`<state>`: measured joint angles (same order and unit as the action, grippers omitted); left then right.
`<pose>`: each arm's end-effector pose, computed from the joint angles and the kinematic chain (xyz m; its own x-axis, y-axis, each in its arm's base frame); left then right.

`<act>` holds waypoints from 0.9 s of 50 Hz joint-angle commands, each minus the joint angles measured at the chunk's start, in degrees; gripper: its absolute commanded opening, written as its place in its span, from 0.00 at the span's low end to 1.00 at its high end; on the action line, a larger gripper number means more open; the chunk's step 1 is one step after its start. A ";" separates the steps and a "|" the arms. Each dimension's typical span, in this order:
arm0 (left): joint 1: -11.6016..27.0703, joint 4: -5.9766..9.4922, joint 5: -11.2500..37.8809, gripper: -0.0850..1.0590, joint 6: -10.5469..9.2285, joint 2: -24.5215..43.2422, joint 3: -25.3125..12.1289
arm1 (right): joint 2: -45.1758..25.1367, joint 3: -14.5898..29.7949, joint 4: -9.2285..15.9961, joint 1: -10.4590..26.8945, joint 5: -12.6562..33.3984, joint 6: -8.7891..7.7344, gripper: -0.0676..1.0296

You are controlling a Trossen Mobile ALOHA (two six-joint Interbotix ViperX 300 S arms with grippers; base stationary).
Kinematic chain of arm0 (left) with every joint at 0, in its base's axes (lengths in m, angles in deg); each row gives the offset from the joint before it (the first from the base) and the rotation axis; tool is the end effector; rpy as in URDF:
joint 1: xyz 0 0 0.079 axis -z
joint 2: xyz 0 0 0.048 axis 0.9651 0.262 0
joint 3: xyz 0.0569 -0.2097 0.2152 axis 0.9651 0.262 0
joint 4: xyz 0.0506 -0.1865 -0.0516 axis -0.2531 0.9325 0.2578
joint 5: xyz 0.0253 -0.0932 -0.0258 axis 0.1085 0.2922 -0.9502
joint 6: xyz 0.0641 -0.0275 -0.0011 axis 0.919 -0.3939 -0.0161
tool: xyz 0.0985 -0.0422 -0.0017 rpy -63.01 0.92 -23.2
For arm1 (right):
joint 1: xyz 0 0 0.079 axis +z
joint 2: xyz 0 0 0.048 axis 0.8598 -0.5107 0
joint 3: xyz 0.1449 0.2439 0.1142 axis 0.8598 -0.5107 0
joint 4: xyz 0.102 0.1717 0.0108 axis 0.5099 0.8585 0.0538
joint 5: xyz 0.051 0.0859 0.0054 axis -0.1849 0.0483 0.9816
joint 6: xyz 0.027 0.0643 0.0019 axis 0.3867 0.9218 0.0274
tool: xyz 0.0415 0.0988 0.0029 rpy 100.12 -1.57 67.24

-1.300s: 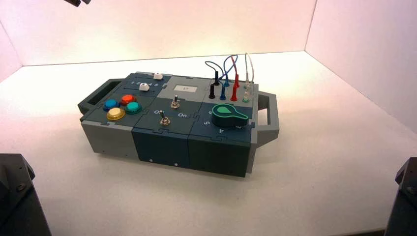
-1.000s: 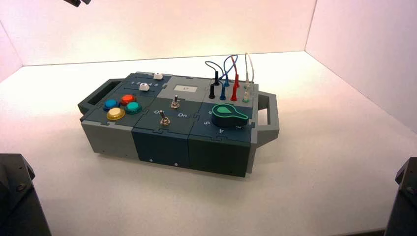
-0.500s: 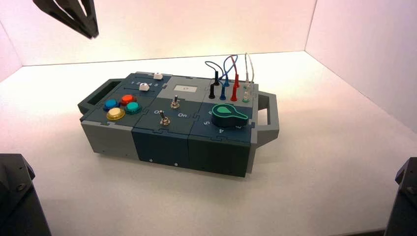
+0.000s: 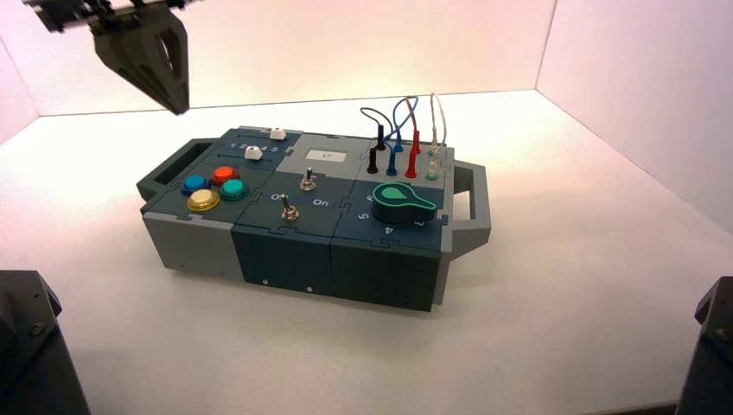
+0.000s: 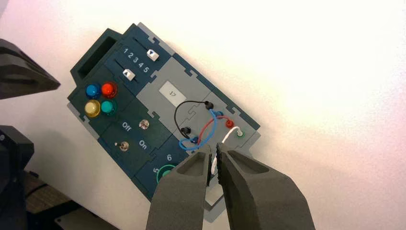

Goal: Push the red button with the left gripper.

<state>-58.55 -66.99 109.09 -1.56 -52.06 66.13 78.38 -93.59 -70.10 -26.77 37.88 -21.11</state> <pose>0.2238 -0.0987 0.1119 0.0380 -0.1996 -0.9791 0.2956 0.9382 -0.1798 0.2694 0.1961 0.2163 0.3848 0.3833 -0.8396 -0.5030 0.8498 0.1575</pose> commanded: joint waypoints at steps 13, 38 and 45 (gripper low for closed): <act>0.79 0.18 -1.32 0.05 0.79 5.98 -3.69 | 1.05 2.29 0.18 0.18 0.26 -0.18 0.13; 2.64 0.18 -2.02 0.05 1.93 15.21 -6.42 | 2.29 1.14 0.35 0.18 0.53 -0.26 0.13; 2.64 0.18 -1.85 0.05 2.11 16.70 -6.94 | 2.55 1.49 0.35 0.18 0.44 -0.26 0.13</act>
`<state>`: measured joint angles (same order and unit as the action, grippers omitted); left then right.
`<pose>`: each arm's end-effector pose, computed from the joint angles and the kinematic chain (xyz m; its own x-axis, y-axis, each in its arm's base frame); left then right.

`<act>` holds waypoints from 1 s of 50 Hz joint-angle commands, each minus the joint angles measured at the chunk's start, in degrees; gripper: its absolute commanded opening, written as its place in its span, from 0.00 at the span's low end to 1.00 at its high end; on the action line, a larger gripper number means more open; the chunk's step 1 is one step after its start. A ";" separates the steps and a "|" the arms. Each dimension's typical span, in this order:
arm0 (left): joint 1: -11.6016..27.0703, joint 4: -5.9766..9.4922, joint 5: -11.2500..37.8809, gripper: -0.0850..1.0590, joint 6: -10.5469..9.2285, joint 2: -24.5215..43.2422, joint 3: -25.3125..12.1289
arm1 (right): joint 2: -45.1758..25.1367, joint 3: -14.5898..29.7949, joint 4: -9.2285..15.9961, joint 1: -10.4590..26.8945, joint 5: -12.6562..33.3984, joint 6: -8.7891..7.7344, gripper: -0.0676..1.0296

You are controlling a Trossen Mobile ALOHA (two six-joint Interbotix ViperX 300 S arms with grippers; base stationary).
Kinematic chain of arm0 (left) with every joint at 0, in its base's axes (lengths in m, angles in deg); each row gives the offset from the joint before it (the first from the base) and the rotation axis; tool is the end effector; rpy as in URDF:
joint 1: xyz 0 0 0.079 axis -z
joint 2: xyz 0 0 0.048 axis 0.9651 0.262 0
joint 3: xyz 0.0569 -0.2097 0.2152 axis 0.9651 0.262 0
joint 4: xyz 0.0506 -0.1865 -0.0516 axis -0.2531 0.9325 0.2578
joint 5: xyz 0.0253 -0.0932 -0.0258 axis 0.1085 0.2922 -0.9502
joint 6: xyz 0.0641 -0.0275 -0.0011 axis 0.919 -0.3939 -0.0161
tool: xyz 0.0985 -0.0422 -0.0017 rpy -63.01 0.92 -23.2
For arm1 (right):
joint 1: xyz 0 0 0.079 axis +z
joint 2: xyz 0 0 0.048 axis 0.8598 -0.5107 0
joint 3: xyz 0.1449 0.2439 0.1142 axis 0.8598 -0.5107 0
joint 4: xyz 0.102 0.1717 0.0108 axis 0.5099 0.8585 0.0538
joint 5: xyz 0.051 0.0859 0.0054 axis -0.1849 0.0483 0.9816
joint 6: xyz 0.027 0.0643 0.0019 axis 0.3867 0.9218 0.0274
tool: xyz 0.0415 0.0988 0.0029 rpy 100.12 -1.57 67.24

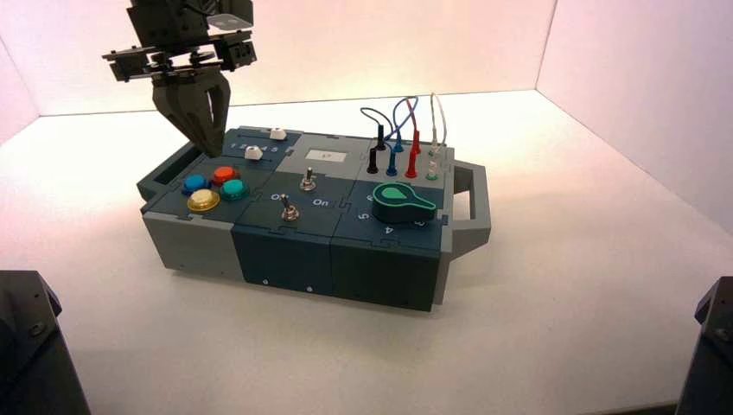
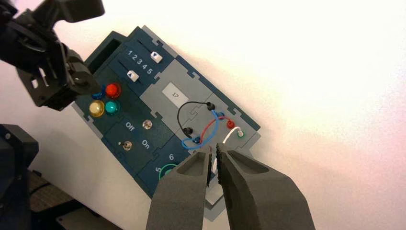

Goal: Push the red button with the left gripper.

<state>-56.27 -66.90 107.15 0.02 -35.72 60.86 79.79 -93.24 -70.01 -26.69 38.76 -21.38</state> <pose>0.2450 -0.1155 0.0617 -0.1171 -0.1485 -0.9819 0.3251 0.9285 -0.1792 0.2661 0.1951 0.2255 0.3935 0.3931 -0.8310 -0.5115 0.8447 0.1574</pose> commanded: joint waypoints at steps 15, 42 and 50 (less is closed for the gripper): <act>0.35 0.00 -0.44 0.05 0.88 4.66 -2.11 | 1.14 1.05 0.53 0.09 -0.44 0.00 0.13; -1.14 -0.26 -1.67 0.05 2.11 8.88 -3.43 | 2.29 0.79 0.79 0.09 -0.44 0.00 0.13; -1.67 -0.26 -1.67 0.05 2.11 8.88 -3.16 | 2.20 0.88 0.62 0.09 -0.70 0.00 0.13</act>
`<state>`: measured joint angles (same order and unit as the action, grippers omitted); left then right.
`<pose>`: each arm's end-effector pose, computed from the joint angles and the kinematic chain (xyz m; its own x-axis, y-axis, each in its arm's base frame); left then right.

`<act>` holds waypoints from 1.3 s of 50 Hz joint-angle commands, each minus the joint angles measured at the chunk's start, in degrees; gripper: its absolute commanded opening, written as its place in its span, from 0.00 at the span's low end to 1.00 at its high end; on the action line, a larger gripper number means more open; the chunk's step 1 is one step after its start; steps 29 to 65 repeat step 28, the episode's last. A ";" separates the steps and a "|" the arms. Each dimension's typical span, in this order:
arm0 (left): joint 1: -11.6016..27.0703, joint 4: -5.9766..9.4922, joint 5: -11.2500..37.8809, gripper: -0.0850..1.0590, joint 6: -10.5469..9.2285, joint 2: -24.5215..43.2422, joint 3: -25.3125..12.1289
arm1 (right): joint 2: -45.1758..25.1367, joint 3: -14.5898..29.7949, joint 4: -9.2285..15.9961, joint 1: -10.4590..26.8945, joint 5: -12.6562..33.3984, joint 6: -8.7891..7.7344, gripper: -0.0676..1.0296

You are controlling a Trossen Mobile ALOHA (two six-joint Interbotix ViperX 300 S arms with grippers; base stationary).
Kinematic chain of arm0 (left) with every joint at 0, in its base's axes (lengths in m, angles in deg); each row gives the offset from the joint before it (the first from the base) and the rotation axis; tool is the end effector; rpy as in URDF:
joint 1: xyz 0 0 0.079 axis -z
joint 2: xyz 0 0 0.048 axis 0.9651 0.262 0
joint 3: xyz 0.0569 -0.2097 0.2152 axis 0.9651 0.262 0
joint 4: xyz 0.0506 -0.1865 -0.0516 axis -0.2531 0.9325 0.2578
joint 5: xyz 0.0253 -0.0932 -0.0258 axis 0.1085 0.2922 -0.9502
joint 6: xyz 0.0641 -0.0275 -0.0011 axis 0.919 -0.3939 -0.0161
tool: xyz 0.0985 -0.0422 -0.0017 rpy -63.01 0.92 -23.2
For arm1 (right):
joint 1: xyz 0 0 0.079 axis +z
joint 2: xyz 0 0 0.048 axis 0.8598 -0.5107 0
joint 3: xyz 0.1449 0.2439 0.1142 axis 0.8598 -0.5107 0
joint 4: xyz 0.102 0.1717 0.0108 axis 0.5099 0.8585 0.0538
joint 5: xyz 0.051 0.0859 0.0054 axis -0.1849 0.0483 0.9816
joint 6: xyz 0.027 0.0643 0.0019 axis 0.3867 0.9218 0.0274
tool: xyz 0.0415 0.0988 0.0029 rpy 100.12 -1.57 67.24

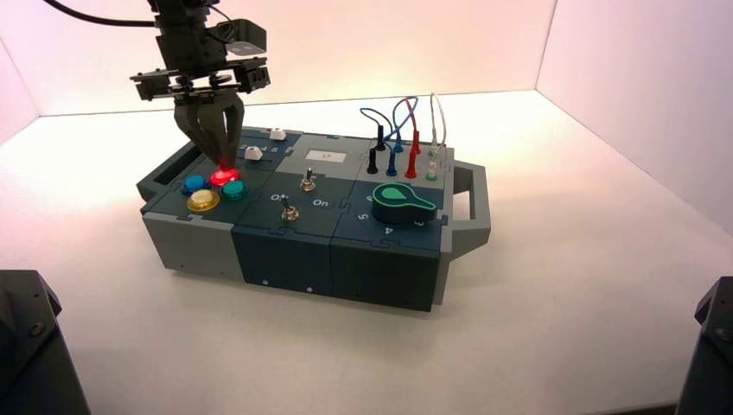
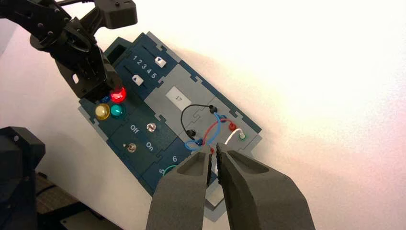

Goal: Push the red button with the left gripper.

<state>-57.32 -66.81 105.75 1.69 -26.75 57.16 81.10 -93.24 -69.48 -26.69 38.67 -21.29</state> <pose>0.2625 -0.1155 0.0309 -0.1766 -0.1290 -0.9758 0.3192 0.9303 -0.1808 0.2637 0.1950 0.2333 0.4071 0.4096 -0.8164 -0.5113 0.8429 0.1678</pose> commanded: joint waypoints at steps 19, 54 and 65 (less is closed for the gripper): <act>-0.70 -0.26 -0.35 0.05 0.44 -0.18 1.23 | 0.35 1.14 -0.09 0.09 -0.70 -0.18 0.13; -0.70 -0.26 -0.35 0.05 0.44 -0.26 1.49 | 0.44 1.32 -0.09 0.09 -0.62 -0.26 0.13; -0.70 -0.26 -0.35 0.05 0.44 -0.26 1.49 | 0.44 1.32 -0.09 0.09 -0.62 -0.26 0.13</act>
